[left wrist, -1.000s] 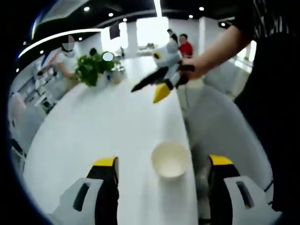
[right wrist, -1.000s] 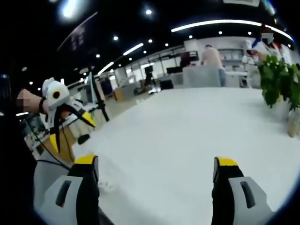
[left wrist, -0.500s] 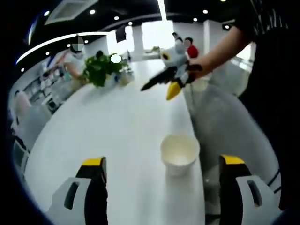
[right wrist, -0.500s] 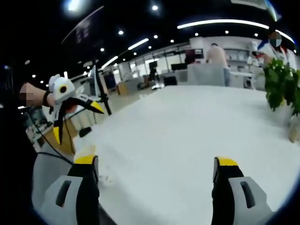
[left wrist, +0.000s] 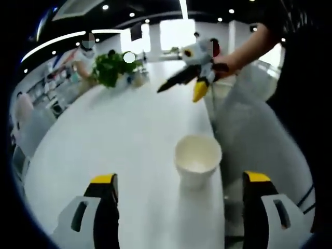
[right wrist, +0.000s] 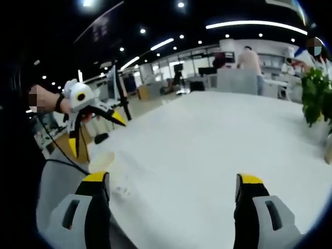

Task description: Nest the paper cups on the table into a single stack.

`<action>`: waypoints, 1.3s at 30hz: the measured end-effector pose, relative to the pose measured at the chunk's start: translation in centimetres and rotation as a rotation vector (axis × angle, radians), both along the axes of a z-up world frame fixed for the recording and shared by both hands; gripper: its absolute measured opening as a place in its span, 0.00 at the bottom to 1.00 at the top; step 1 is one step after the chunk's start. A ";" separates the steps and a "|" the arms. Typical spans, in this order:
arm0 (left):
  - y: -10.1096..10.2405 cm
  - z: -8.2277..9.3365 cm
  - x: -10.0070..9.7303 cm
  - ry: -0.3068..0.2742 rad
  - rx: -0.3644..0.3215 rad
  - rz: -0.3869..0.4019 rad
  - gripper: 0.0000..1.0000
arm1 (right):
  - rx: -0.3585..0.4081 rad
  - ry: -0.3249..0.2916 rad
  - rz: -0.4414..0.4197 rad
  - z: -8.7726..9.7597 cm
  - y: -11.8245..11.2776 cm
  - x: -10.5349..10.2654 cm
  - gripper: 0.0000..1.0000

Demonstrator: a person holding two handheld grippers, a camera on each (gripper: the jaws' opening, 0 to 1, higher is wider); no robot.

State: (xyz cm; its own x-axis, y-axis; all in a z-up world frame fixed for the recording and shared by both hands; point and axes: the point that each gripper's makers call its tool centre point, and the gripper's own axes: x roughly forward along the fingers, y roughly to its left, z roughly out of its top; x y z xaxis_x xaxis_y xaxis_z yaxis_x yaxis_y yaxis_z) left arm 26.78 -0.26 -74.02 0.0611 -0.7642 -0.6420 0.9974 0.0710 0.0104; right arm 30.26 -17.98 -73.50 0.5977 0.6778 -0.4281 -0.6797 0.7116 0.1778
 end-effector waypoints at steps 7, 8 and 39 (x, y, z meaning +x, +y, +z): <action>0.3 -1.3 -0.2 -0.002 0.016 0.026 1.00 | -0.066 -0.009 0.149 -0.9 2.8 -1.8 0.95; 0.2 -1.3 -0.1 0.001 0.013 0.034 1.00 | -0.089 -0.013 0.182 -1.2 3.3 -2.1 0.95; -1.4 -3.2 -1.4 0.134 -0.021 0.099 0.59 | -0.194 -0.014 0.463 -4.7 10.8 -5.3 0.62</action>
